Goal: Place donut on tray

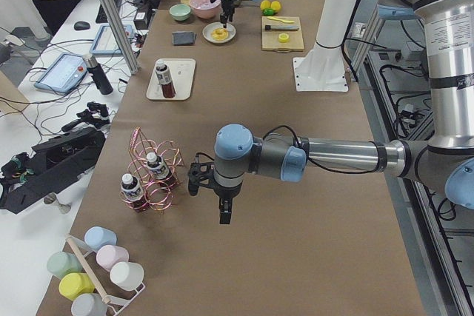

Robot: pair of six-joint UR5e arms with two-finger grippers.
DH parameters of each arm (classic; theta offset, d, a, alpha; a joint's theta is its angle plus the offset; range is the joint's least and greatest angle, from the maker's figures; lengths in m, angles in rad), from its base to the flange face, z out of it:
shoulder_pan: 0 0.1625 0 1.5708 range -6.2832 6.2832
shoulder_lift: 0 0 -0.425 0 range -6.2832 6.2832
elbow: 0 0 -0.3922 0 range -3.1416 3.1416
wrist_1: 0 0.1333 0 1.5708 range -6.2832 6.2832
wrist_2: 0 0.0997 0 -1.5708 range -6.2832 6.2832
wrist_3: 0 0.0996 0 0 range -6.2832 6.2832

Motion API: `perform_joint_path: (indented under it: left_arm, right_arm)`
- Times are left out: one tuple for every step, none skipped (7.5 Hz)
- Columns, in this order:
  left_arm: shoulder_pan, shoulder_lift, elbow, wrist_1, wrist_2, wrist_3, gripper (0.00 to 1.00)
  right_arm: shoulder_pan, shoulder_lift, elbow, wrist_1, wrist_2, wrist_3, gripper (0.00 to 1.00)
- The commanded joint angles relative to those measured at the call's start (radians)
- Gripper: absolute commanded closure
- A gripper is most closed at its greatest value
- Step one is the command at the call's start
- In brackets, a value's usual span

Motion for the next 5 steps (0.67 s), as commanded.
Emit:
perform_joint_path:
  left_arm:
    - [-0.001,-0.001,-0.006,0.000,0.000,0.000,0.02]
    - [-0.003,0.001,-0.007,0.000,0.000,0.000,0.02]
    - [-0.003,0.004,-0.012,0.000,0.000,0.000,0.02]
    - [-0.004,0.006,-0.013,0.000,0.000,0.002,0.02]
    - [-0.005,0.007,-0.018,0.000,0.000,0.002,0.02]
  right_arm:
    - [-0.006,-0.006,-0.079,0.186,0.000,0.071,0.22]
    - [0.000,-0.018,-0.054,0.183,0.020,0.072,0.25]
    - [-0.002,-0.018,-0.060,0.183,0.014,0.072,0.36]
    - [-0.002,-0.018,-0.059,0.181,0.017,0.072,0.56]
    - [-0.002,-0.024,-0.059,0.183,0.015,0.072,0.70]
